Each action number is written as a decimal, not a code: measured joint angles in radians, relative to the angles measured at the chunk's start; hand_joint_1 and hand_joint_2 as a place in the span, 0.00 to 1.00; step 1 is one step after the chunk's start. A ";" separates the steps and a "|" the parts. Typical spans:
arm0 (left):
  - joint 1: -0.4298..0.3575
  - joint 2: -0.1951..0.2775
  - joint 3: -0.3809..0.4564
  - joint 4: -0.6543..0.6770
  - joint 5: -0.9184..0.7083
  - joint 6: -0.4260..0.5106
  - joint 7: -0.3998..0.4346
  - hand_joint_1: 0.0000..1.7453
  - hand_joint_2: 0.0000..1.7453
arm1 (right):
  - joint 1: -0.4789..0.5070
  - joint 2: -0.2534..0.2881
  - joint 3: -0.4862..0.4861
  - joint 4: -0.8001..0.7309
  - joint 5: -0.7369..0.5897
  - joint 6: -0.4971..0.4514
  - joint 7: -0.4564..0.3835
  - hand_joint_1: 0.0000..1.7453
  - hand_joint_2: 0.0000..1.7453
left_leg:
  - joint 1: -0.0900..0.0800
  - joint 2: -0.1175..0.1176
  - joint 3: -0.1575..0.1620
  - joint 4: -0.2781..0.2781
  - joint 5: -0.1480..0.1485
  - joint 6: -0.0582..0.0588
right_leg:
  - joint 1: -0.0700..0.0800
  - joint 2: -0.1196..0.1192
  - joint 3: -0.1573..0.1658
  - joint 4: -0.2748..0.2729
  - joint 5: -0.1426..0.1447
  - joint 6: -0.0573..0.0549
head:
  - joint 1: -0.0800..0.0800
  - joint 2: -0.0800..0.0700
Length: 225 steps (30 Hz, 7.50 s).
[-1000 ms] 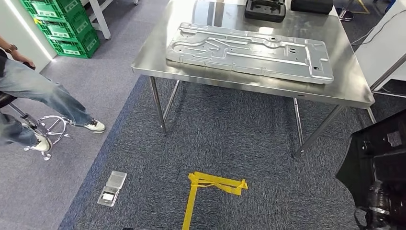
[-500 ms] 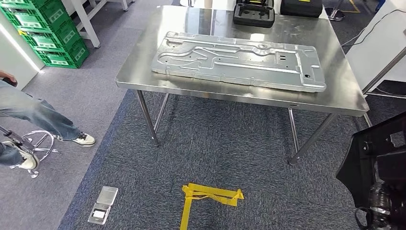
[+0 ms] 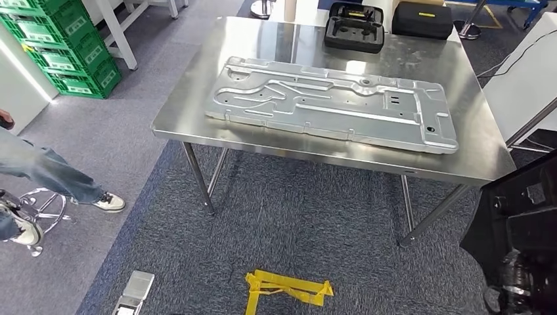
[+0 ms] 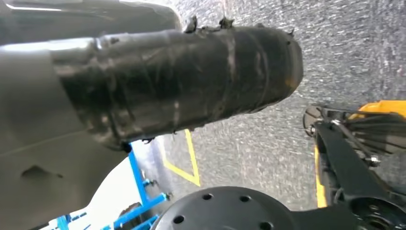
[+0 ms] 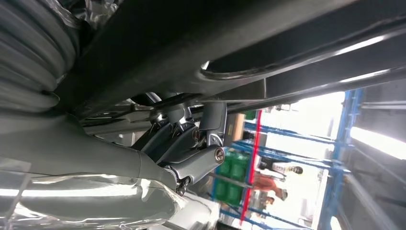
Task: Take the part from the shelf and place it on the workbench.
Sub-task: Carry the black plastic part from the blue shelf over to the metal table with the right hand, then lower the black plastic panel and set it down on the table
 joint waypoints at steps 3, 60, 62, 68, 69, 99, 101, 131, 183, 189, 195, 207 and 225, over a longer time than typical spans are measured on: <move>-0.002 0.000 0.000 0.000 0.000 0.000 0.000 0.00 0.00 | 0.002 0.000 0.000 -0.001 0.003 0.002 0.002 1.00 1.00 | -0.001 0.006 0.032 0.033 0.010 -0.020 | -0.001 0.008 0.049 -0.019 -0.012 -0.020 | -0.001 0.000; -0.010 0.005 -0.002 0.000 -0.017 -0.014 0.004 0.00 0.00 | -0.021 -0.001 0.012 0.013 0.090 0.055 0.060 1.00 1.00 | -0.014 -0.014 -0.130 0.051 0.070 0.028 | 0.018 0.004 0.050 0.038 -0.041 -0.034 | -0.009 0.000; -0.011 0.003 -0.007 0.000 -0.035 -0.017 0.001 0.00 0.00 | -0.070 -0.005 0.038 0.023 0.201 0.100 0.128 1.00 1.00 | -0.012 -0.012 -0.130 0.042 0.069 0.018 | 0.023 0.005 0.064 0.007 -0.039 -0.043 | -0.008 0.000; -0.026 0.005 -0.043 -0.001 -0.101 -0.026 -0.004 0.00 0.00 | -0.307 0.023 0.183 0.153 0.666 0.256 0.217 1.00 1.00 | -0.009 -0.002 -0.220 0.223 -0.021 -0.012 | 0.006 0.002 0.106 -0.063 -0.021 -0.039 | -0.010 0.000; -0.027 0.008 -0.050 -0.001 -0.107 -0.028 -0.001 0.00 0.00 | -0.333 0.034 0.208 0.182 0.712 0.260 0.216 1.00 1.00 | -0.006 -0.001 -0.252 0.274 -0.034 -0.017 | 0.005 0.000 0.107 -0.063 -0.022 -0.038 | -0.010 0.000; -0.103 -0.019 -0.201 -0.016 -0.215 -0.089 0.073 0.00 0.00 | -0.850 0.348 0.507 1.266 1.166 0.203 0.199 1.00 1.00 | -0.006 -0.006 -0.226 0.105 0.094 -0.011 | 0.021 -0.007 0.117 -0.105 0.006 -0.066 | -0.018 0.000; -0.103 -0.017 -0.202 -0.016 -0.215 -0.089 0.075 0.00 0.00 | -0.858 0.356 0.508 1.301 1.155 0.209 0.207 1.00 1.00 | 0.000 -0.002 -0.292 0.231 0.040 -0.023 | 0.017 -0.008 0.122 -0.110 0.006 -0.063 | -0.020 0.000; -0.092 -0.041 -0.220 -0.026 -0.214 0.016 0.172 0.00 0.00 | -0.866 0.251 0.354 1.442 0.945 0.262 0.322 1.00 1.00 | 0.006 0.005 -0.282 0.225 0.040 -0.015 | 0.030 -0.004 0.111 -0.085 -0.006 -0.065 | -0.015 0.000; -0.077 -0.047 -0.225 -0.020 -0.212 -0.065 0.076 0.00 0.00 | -0.820 0.246 0.369 1.338 0.729 0.493 0.315 0.00 1.00 | -0.002 -0.002 -0.281 0.092 0.181 0.028 | 0.025 -0.003 0.102 0.104 -0.144 -0.048 | -0.008 0.000; -0.076 -0.056 -0.224 -0.018 -0.211 -0.065 0.074 0.00 0.00 | -0.837 0.242 0.376 1.306 0.704 0.499 0.319 0.00 1.00 | 0.006 0.005 -0.278 0.055 0.211 -0.005 | 0.046 -0.018 0.163 -0.069 -0.069 -0.080 | -0.004 0.000; -0.072 -0.040 -0.222 -0.016 -0.209 -0.064 0.074 0.00 0.00 | -0.828 0.242 0.379 1.296 0.687 0.496 0.317 0.00 1.00 | 0.011 0.007 -0.316 0.296 0.043 -0.037 | 0.020 -0.021 0.104 -0.098 0.013 -0.054 | -0.006 0.000; -0.068 -0.041 -0.216 -0.012 -0.201 -0.055 0.063 0.00 0.00 | -0.820 0.232 0.379 1.229 0.609 0.442 0.299 0.00 0.00 | 0.026 0.005 -0.207 0.099 0.106 0.007 | -0.004 -0.011 -0.068 0.178 -0.114 0.002 | -0.004 0.000; -0.059 -0.040 -0.204 -0.008 -0.196 -0.052 0.061 0.00 0.00 | -0.798 0.227 0.379 1.145 0.556 0.400 0.273 0.00 0.00 | 0.007 0.007 -0.334 0.295 0.042 -0.035 | 0.033 -0.021 0.123 -0.101 0.000 -0.067 | -0.010 0.000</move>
